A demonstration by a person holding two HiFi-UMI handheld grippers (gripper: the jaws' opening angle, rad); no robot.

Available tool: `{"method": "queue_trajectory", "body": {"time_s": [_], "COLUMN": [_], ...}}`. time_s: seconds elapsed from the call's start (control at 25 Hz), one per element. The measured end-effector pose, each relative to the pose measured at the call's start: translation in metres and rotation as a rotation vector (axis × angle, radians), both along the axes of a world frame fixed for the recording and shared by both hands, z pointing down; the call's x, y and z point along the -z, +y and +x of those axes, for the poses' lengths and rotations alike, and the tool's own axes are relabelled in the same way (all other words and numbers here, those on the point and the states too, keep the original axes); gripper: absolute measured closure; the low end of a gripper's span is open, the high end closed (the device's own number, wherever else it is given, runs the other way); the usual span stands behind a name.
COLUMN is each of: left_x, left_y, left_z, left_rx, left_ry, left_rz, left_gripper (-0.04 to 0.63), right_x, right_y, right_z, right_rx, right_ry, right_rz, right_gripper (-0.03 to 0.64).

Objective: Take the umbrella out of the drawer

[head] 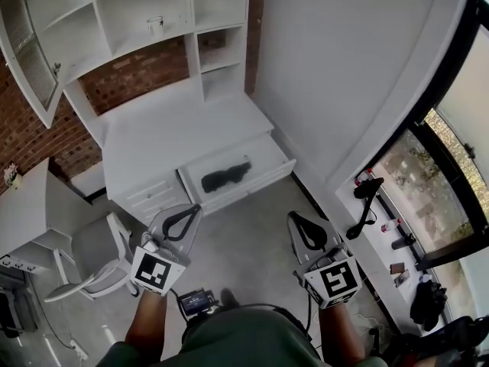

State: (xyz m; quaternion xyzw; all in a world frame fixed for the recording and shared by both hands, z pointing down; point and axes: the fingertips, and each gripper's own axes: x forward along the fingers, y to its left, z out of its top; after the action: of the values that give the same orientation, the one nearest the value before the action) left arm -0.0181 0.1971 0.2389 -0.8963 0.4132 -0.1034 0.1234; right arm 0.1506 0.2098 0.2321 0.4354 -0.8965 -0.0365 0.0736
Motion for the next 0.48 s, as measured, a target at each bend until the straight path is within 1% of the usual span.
{"method": "queue_trajectory", "body": {"time_s": [0.16,0.32,0.48], "left_x": [-0.001,-0.004,-0.012], "left_y": [-0.025,-0.042,-0.057], "left_z": [-0.025,-0.048,-0.066], "left_rx": [-0.005,0.018,0.042], "left_ry": [0.015,0.033,0.034], "left_rz": [0.006,-0.002,-0.012], "left_gripper": [0.594,0.594,0.594], "right_x": [0.003,0.002,-0.007], "right_y": [-0.024,-0.045,-0.067], "right_z": [-0.029,-0.052,-0.067], "right_rx": [0.000,0.020,0.045], "right_ry": [0.000,0.016,0.026], "right_rz": [0.002,-0.003,-0.023], "right_gripper": [0.611,0.611,0.611]}}
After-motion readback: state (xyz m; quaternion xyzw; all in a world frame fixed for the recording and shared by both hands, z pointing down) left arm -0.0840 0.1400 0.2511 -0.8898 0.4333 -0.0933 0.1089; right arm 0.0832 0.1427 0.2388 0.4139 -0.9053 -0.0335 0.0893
